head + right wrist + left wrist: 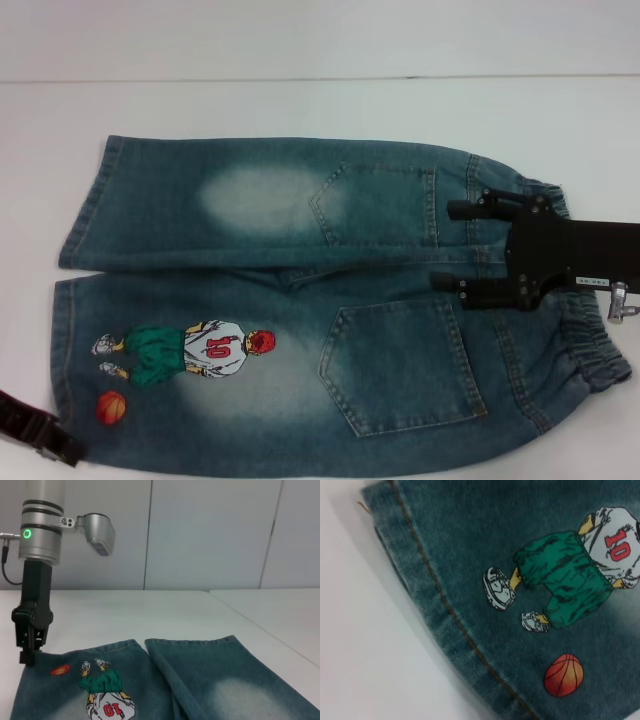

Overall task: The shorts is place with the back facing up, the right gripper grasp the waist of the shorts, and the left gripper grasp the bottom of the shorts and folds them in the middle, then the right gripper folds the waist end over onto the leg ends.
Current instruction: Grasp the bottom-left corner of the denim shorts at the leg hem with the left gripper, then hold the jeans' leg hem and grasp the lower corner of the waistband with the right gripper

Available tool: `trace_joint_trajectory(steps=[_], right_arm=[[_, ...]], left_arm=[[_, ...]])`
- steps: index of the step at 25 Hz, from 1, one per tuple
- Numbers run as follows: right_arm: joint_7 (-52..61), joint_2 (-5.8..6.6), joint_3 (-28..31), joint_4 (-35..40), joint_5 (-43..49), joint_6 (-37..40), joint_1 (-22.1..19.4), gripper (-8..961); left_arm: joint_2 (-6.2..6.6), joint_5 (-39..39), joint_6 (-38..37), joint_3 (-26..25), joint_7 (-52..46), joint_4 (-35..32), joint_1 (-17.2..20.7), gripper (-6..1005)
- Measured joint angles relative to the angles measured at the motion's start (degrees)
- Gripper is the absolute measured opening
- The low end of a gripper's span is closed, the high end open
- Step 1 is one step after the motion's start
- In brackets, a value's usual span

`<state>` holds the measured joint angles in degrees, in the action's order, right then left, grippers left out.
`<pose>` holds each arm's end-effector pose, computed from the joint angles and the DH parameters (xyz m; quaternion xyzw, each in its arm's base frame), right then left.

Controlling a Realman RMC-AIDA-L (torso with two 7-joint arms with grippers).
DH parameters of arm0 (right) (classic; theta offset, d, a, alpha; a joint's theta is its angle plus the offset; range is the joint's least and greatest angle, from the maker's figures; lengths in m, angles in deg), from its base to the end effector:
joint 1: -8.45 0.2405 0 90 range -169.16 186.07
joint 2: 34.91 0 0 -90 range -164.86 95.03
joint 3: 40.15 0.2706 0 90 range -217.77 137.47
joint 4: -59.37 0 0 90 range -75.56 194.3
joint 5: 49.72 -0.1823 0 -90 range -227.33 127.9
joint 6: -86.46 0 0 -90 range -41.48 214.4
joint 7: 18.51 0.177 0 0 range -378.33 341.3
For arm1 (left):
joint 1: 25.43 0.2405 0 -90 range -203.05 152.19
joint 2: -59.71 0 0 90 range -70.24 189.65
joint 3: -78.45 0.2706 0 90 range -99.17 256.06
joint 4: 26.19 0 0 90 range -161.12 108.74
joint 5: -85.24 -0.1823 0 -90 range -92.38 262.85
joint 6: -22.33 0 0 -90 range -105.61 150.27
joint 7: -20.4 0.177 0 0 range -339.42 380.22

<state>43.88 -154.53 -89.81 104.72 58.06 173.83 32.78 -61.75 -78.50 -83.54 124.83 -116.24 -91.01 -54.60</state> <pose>0.2459 0.3124 -0.0351 -0.9623 0.0425 0.2044 0.1741 -0.3204 0.2593 -0.0067 -0.7969 -0.5693 0.1895 0.0693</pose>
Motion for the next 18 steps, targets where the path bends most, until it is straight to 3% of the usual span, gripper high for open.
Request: trace_joint_trajectory(steps=[7,10,14,18], right_arm=[[0.01,0.05,0.03,0.0,-0.38,0.38,0.01,867],[0.15,0.06,0.25,0.0,-0.42,0.5,0.01,866],[3.87,0.2,2.37,0.9,-0.22,0.57,-0.49,849],[16.26,0.54,3.63,8.99,3.26,1.04,-2.88,852]], left_arm=[[-0.14,0.25,0.19,-0.5,-1.22,-2.59,-0.05,221],[-0.88,0.97,0.01,-0.55,-1.02,-3.67,-0.24,70],[-1.31,2.65,-0.19,-1.5,-1.39,-4.71,-0.67,71],[-1.79,3.87,0.28,-2.58,-1.35,-5.22,-1.0,71]])
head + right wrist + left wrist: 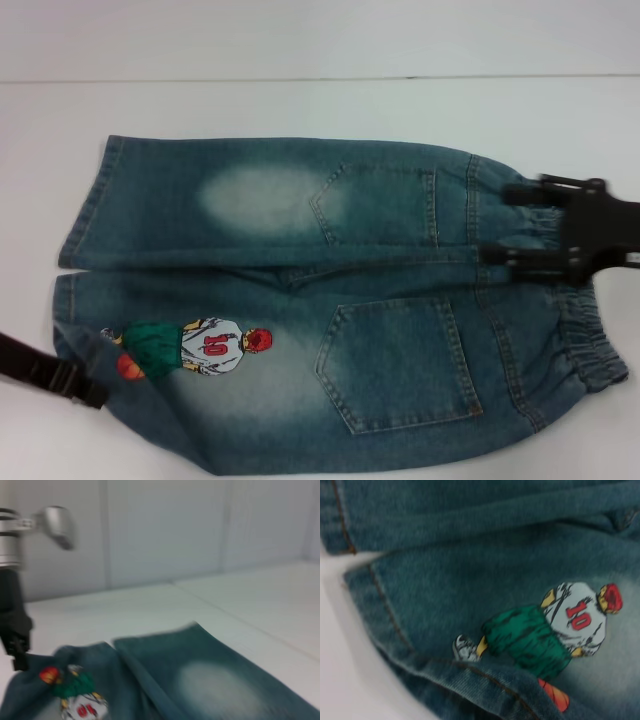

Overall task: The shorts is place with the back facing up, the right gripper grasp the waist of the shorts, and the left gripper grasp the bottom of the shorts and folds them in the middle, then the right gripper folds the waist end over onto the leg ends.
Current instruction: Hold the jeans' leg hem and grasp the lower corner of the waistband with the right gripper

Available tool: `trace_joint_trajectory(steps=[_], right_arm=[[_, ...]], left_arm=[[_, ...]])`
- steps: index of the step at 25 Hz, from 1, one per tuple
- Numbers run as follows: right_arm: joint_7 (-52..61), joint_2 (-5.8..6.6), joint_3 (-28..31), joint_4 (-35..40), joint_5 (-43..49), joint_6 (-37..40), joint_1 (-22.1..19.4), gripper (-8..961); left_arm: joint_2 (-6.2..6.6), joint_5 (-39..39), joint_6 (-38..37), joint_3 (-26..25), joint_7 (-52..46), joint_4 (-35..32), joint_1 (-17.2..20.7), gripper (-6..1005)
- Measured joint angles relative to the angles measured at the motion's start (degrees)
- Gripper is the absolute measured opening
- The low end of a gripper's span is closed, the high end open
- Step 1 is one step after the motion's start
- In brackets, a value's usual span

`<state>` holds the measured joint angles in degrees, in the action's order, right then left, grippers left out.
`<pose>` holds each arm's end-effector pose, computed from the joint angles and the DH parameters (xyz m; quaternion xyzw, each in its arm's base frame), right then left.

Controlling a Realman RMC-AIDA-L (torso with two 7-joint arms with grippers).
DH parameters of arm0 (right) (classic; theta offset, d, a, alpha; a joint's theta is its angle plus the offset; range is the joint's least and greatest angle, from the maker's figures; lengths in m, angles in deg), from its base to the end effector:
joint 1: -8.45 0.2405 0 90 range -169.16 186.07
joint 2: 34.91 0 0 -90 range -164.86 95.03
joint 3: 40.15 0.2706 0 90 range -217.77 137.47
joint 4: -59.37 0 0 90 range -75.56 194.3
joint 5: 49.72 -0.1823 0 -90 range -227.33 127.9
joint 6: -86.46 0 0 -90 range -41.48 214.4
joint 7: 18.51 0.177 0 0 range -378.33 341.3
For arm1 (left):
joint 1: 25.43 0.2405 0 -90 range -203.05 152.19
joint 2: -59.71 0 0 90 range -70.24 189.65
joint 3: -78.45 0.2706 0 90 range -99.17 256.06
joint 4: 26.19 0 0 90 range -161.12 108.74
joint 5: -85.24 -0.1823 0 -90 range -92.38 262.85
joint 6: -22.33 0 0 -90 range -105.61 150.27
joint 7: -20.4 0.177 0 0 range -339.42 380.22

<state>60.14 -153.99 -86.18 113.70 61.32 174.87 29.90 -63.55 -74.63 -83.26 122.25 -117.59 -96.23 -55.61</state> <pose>0.2610 0.3147 -0.0032 -0.9502 0.1484 0.1888 0.1988 -0.2966 0.2791 -0.0062 -0.8120 -0.5603 0.1302 0.0989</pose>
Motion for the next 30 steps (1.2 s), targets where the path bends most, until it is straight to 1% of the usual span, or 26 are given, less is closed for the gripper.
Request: trace_joint_trajectory(steps=[2,4,6,7,9,10,13,16,19,23,26,30], right_arm=[[7.61,0.12,0.39,6.58,4.69,1.57,-1.16,853],[14.0,0.22,1.34,12.72,10.4,4.78,-1.33,855],[18.99,0.74,3.06,17.16,16.98,10.36,0.05,856],[20.95,1.13,4.19,18.61,20.5,14.18,1.4,857],[24.07,1.7,6.48,20.34,27.9,20.73,4.36,858],[25.21,1.77,7.12,20.71,30.9,22.18,5.55,859],[27.7,1.78,7.6,21.12,40.06,24.47,8.51,860],[29.69,1.49,5.7,20.68,46.16,25.09,9.84,860],[31.34,1.08,2.92,20.21,48.62,25.16,9.95,860],[32.43,0.39,0.0,19.25,48.97,24.85,9.58,860],[32.46,-0.06,-0.75,18.33,49.16,23.58,9.54,861],[32.53,-0.3,-1.69,16.27,50.75,20.88,9.54,861]], left_arm=[[-0.15,1.12,0.82,-0.22,0.64,-0.06,-0.04,71],[-0.21,2.0,1.42,-0.28,1.27,0.0,0.12,71],[-0.23,2.6,1.93,-0.33,1.8,0.2,0.33,71],[-0.27,2.75,2.12,-0.27,2.02,0.3,0.48,71],[-0.38,2.79,2.31,-0.08,2.44,0.28,0.78,71],[-0.46,2.79,2.37,0.09,2.68,0.12,1.0,71],[-0.62,2.83,2.46,0.5,2.99,-0.11,1.5,71],[-0.67,2.84,2.47,0.71,3.34,-0.14,1.87,71],[-0.68,2.86,2.24,0.78,3.54,-0.21,2.01,71],[-0.73,2.89,2.18,1.27,3.55,-0.26,2.13,71],[-0.8,2.9,2.31,1.34,3.56,-0.26,2.14,71],[-0.99,2.9,2.31,1.38,3.56,-0.28,2.14,71]])
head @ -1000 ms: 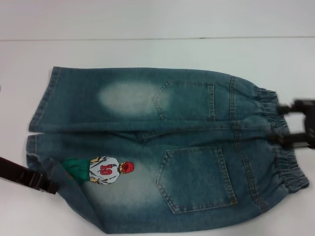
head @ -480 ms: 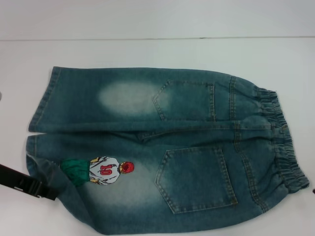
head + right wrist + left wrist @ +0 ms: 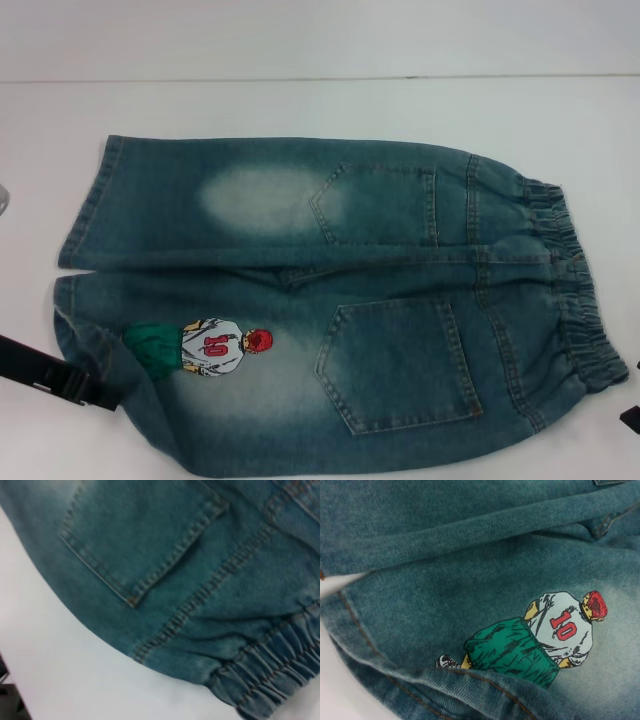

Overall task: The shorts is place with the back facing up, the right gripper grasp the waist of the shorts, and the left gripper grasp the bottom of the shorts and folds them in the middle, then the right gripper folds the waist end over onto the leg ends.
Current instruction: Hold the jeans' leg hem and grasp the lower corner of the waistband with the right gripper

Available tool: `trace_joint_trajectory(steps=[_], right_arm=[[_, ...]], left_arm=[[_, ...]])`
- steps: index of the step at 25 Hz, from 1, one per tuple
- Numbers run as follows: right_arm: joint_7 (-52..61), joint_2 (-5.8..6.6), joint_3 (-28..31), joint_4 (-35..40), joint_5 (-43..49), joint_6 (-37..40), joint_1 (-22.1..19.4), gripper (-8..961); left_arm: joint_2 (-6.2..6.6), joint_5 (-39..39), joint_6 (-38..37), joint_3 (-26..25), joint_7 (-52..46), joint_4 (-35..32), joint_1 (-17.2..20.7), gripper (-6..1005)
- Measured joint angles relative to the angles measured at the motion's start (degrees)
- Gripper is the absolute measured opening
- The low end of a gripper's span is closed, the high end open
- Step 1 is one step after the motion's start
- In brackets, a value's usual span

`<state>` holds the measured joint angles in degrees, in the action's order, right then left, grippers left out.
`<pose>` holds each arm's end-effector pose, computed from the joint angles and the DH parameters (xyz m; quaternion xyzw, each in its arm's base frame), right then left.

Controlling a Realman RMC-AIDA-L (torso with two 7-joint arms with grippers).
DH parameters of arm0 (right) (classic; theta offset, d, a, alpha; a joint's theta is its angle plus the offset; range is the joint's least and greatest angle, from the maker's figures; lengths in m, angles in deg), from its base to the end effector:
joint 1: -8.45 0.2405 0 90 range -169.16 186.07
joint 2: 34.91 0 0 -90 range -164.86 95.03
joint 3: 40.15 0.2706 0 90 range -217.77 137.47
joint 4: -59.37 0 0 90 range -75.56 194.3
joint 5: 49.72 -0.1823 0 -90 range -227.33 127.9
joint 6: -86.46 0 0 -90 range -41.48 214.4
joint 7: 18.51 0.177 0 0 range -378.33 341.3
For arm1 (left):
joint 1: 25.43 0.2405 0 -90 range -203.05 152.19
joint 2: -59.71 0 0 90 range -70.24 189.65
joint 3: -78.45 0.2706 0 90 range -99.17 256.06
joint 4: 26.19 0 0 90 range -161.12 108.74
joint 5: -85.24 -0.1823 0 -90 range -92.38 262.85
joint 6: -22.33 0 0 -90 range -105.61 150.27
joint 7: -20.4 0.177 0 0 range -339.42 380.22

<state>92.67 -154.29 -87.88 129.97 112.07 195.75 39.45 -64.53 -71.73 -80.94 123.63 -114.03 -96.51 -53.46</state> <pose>0.3040 0.2790 0.0180 -0.9165 0.3381 -0.2075 0.0521 -0.2965 0.2760 -0.0155 -0.8321 -0.5345 0.1118 0.0973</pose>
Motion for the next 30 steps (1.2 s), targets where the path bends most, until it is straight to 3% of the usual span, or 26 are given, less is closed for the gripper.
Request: trace_joint_trajectory(steps=[30], right_arm=[[-4.35,-0.15,-0.06,-5.27,-7.1,-4.11,0.03,854]], left_arm=[[0.24,-0.06,0.34,0.7,-0.4,0.0,-0.36,70]])
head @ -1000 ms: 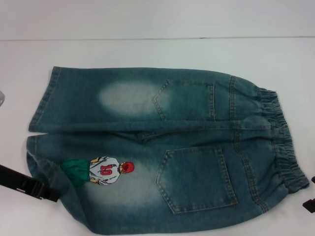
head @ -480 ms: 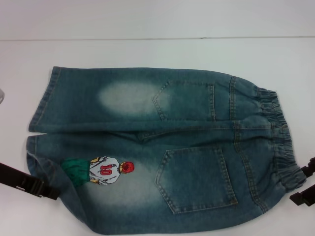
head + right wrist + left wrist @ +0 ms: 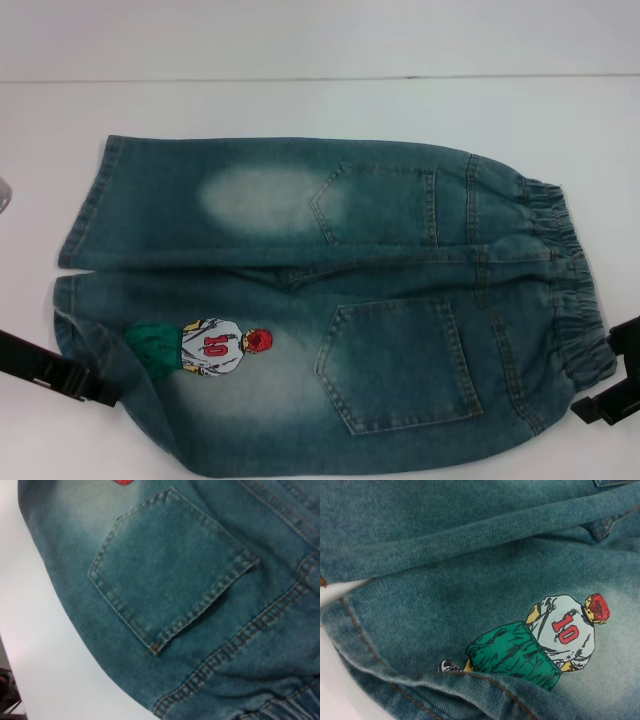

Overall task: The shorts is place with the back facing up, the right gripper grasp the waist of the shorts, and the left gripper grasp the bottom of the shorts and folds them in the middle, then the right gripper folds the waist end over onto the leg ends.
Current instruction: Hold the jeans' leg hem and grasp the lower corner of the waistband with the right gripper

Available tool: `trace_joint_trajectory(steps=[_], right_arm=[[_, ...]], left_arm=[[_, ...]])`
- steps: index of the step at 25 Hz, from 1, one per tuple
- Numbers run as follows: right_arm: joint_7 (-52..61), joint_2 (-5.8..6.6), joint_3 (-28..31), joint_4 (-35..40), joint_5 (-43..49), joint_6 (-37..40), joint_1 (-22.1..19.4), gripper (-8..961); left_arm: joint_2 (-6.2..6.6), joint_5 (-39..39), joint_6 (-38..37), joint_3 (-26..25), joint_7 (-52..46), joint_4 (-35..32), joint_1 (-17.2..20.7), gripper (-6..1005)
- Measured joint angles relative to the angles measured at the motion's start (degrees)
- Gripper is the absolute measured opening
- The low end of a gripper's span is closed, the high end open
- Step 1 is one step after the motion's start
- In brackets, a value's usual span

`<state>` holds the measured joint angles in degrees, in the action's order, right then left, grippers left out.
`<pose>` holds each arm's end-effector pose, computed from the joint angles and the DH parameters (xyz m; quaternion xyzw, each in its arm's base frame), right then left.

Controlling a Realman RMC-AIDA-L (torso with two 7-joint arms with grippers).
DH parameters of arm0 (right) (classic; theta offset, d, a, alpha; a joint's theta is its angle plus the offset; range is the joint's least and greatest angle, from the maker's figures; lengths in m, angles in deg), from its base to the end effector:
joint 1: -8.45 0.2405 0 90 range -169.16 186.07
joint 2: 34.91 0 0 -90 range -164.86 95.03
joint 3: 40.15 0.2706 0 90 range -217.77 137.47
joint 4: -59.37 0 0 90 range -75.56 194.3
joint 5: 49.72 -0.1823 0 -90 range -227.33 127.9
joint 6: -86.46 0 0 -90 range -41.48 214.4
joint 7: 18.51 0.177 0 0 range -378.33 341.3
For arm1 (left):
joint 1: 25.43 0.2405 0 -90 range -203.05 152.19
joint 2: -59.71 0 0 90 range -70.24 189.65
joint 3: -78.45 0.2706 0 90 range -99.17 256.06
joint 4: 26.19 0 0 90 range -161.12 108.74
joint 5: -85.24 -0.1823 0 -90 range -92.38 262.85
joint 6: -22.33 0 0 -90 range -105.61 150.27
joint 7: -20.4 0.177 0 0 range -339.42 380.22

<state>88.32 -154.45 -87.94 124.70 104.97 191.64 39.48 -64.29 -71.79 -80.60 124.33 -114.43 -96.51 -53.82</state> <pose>0.2947 0.2856 -0.0026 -0.9412 0.3026 -0.1457 0.0370 -0.2955 0.2790 -0.0147 -0.8335 -0.5308 0.1161 0.1008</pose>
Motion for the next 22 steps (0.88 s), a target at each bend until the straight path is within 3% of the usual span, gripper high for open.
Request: trace_joint_trajectory(steps=[11,22], right_arm=[[-1.51,0.0,-1.2,0.11,0.36,-0.73,-0.87,769],[-1.44,0.09,-1.56,0.23,0.76,-2.55,-1.25,307]], left_arm=[[-0.02,-0.29,0.47,-0.01,-0.07,0.14,-0.09,70],[-0.02,-0.32,0.72,0.0,-0.21,0.45,-0.18,70]])
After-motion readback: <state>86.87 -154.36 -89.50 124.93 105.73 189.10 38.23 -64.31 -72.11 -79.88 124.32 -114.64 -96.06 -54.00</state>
